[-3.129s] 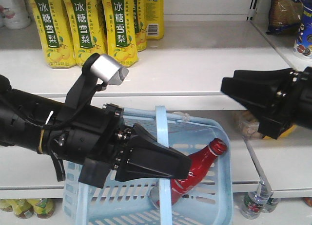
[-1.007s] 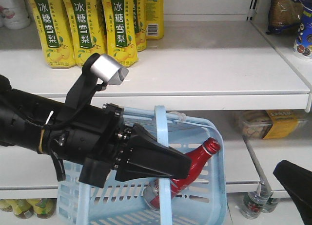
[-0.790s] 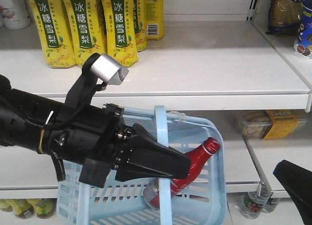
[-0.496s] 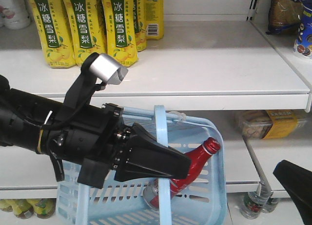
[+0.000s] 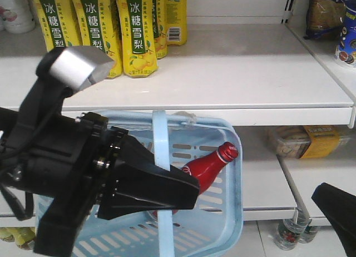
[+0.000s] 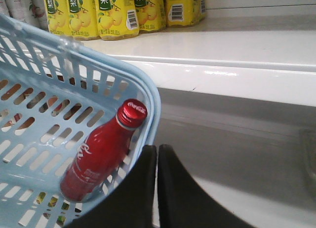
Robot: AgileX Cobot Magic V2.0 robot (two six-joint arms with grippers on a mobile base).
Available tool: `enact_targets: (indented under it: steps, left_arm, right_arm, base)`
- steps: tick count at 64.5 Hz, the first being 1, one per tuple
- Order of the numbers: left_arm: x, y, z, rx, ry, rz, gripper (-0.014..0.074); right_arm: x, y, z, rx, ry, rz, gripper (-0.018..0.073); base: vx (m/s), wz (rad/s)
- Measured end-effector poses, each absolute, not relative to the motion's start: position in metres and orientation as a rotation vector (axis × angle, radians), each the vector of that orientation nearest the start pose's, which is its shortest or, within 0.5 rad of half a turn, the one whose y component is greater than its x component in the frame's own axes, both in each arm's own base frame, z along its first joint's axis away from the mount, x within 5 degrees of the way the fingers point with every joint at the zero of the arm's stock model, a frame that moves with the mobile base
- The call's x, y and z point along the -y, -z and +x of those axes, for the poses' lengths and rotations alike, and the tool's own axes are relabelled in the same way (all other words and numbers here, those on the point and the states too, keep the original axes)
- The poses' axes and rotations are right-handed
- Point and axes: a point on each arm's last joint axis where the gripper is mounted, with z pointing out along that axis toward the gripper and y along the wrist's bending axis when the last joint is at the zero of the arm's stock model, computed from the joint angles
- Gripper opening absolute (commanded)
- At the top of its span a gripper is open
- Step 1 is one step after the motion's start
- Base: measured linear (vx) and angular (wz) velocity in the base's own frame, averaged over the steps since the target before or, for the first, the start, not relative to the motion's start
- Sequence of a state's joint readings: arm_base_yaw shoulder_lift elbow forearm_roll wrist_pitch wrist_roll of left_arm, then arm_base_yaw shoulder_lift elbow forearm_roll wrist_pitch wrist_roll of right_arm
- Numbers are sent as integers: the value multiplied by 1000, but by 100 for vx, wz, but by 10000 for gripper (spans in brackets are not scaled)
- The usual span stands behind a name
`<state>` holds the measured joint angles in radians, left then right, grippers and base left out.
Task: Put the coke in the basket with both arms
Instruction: 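Lower the basket with the bottle using the left gripper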
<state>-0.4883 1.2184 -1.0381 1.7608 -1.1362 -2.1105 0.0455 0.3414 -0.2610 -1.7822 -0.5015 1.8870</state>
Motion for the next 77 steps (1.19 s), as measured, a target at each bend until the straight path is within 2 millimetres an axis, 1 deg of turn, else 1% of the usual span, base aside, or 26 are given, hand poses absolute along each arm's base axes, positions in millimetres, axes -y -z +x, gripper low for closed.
enact_targets:
  steps: [11, 31, 57, 69, 77]
  left_arm:
    - [174, -389, 157, -1748, 1459, 1052, -6]
    - [171, -392, 162, -1753, 1388, 952, -6]
    - [159, -407, 154, -1702, 1298, 821, -6]
    - [149, -402, 149, -1699, 1210, 696, -6]
    - [139, -392, 145, -1704, 1147, 620, -6]
  right_arm:
    - [-46, -269, 75, -1655, -501, -344, -5]
    - [-46, -269, 75, -1655, -501, -344, -5]
    - [-46, -269, 75, -1655, -501, -344, -5]
    - [-46, -269, 75, -1655, -501, -344, -5]
    - [-46, -269, 75, -1655, -501, -344, -5]
  base:
    - [0, 0]
    - [0, 0]
    - [0, 0]
    - [0, 0]
    - [0, 0]
